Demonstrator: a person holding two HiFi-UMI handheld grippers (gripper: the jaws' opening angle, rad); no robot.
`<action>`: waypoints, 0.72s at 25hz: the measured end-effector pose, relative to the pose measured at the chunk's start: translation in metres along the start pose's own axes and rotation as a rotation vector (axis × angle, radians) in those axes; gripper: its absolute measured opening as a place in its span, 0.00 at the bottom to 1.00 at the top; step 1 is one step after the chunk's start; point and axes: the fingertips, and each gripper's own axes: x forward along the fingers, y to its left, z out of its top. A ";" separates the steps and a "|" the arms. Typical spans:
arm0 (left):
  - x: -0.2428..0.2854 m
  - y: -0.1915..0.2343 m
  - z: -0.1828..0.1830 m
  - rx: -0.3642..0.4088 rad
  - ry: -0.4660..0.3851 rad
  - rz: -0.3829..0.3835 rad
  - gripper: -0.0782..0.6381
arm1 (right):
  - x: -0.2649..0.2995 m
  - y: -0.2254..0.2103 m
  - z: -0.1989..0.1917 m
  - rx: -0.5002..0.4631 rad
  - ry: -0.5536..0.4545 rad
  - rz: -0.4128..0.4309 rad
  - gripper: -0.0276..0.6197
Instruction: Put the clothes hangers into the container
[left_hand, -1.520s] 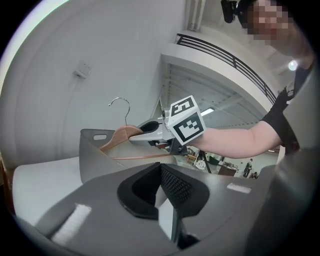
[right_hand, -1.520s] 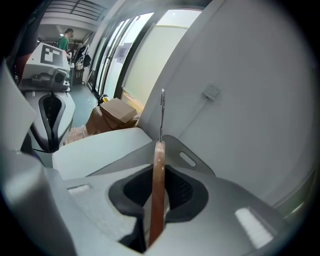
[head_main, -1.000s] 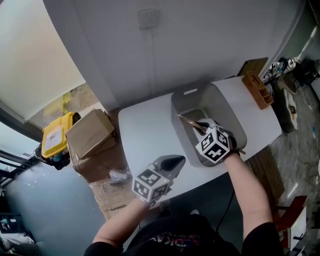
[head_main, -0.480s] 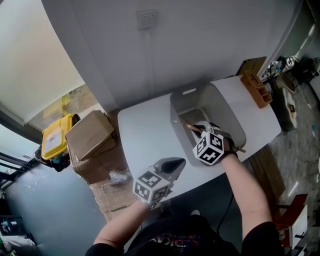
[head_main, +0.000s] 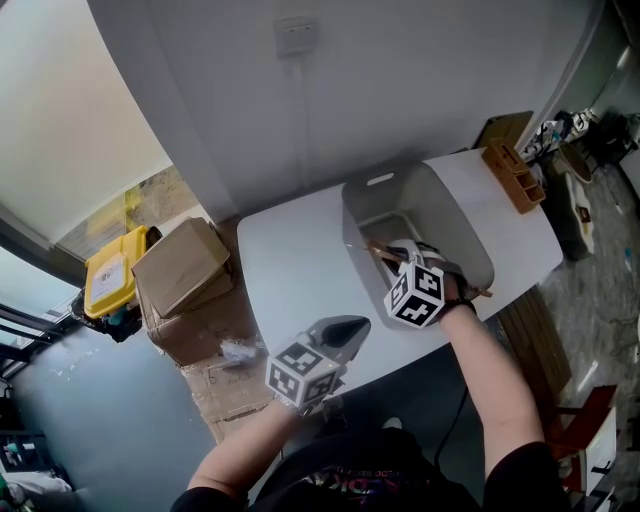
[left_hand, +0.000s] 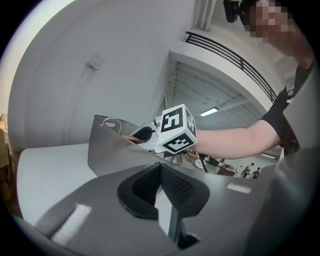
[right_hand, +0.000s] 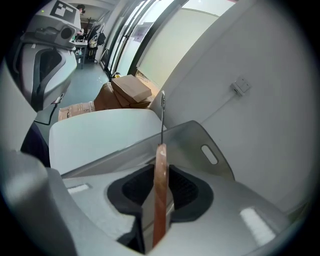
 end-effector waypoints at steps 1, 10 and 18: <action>0.000 -0.001 0.000 0.000 0.000 -0.002 0.11 | -0.002 0.001 0.001 -0.010 0.002 0.002 0.17; 0.009 -0.021 -0.005 0.006 0.005 -0.032 0.11 | -0.032 0.009 -0.004 -0.067 0.002 -0.015 0.18; 0.019 -0.052 -0.005 0.029 0.010 -0.073 0.11 | -0.088 0.013 -0.009 -0.028 -0.066 -0.091 0.18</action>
